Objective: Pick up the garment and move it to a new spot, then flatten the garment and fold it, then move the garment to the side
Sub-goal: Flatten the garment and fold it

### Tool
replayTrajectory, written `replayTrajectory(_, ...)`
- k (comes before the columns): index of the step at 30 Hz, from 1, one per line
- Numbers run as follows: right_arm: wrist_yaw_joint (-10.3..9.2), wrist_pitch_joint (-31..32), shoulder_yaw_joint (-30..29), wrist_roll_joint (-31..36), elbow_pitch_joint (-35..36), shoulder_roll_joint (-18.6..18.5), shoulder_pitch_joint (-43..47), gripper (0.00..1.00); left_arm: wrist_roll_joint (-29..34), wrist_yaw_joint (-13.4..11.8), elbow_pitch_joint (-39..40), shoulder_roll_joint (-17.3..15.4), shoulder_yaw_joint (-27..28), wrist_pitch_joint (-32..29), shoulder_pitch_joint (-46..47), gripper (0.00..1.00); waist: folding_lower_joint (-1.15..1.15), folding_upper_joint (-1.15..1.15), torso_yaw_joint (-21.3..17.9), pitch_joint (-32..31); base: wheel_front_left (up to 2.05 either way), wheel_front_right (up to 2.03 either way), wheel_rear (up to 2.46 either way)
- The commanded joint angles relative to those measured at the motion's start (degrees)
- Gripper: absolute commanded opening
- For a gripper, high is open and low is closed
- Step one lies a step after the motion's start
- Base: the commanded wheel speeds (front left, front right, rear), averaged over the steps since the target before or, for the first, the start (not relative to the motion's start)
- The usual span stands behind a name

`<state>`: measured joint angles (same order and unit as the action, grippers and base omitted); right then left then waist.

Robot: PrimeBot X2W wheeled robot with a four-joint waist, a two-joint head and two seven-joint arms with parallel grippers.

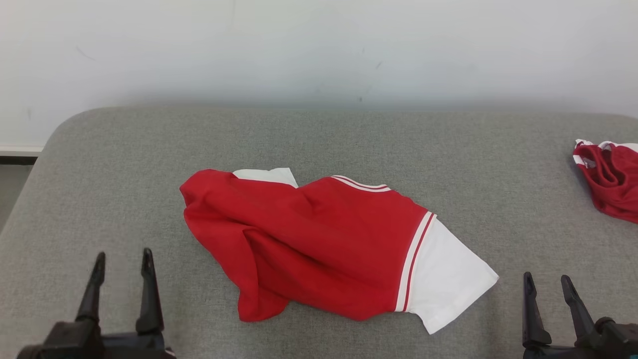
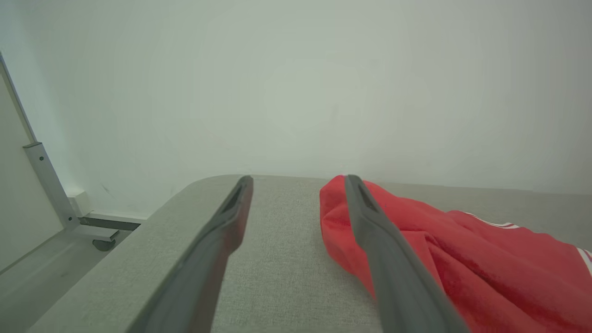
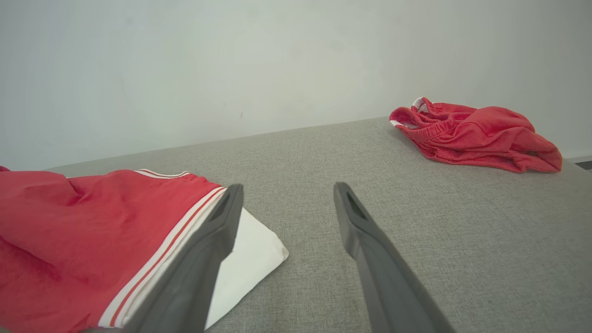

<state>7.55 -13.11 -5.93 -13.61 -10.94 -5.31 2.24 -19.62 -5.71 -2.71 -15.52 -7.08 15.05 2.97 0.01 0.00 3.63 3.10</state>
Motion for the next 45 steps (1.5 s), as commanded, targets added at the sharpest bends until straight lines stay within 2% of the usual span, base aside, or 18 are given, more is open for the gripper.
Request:
replayTrajectory(1,-0.15,0.0,0.2,-0.4,-0.2,-0.4,-0.3,1.0,0.7,0.4,-0.4,0.7,0.4,0.2,-1.0,1.0,-0.01,0.0,0.1,0.1,0.0,0.0,0.0)
replayTrajectory(10,-0.15,1.1,3.6,-0.6,-1.8,-1.9,-2.6,1.0,4.8,4.7,-3.5,6.1,3.3,0.2,-2.5,1.0,-0.01,0.0,0.7,0.7,0.0,0.0,0.0)
replayTrajectory(16,-0.15,4.0,7.8,-0.9,-6.0,-4.6,-10.1,1.0,6.7,7.6,-4.9,8.2,5.2,0.2,-0.5,1.0,-0.01,0.0,1.6,1.6,0.0,0.0,0.0)
replayTrajectory(29,-0.15,9.2,16.9,-2.1,-26.8,-11.2,-29.8,1.0,8.7,11.1,-7.2,12.0,4.3,0.2,3.2,1.0,-0.01,0.0,8.8,4.8,0.0,0.0,0.0)
replayTrajectory(36,-0.15,12.8,22.0,-3.8,-37.9,-12.7,-36.1,1.0,8.4,11.7,-7.4,12.6,4.2,0.2,3.9,1.0,-0.01,0.0,11.5,6.6,0.0,0.0,0.0)
replayTrajectory(43,-0.15,13.6,24.5,-6.2,-45.0,-12.9,-39.0,1.0,7.8,12.0,-7.6,12.7,4.0,0.2,4.5,1.0,-0.01,0.0,12.6,7.1,0.0,0.0,0.0)
replayTrajectory(44,-0.15,13.8,25.0,-6.5,-46.0,-12.8,-39.2,0.43,7.7,11.9,-7.7,12.7,4.0,0.2,4.5,1.0,-0.01,0.0,12.6,7.0,0.0,0.0,0.0)
replayTrajectory(45,-0.15,14.0,25.4,-7.0,-46.9,-12.6,-39.1,0.0,7.7,11.9,-7.7,12.6,4.0,0.2,4.4,1.0,-0.01,0.0,12.5,6.9,0.0,0.0,0.0)
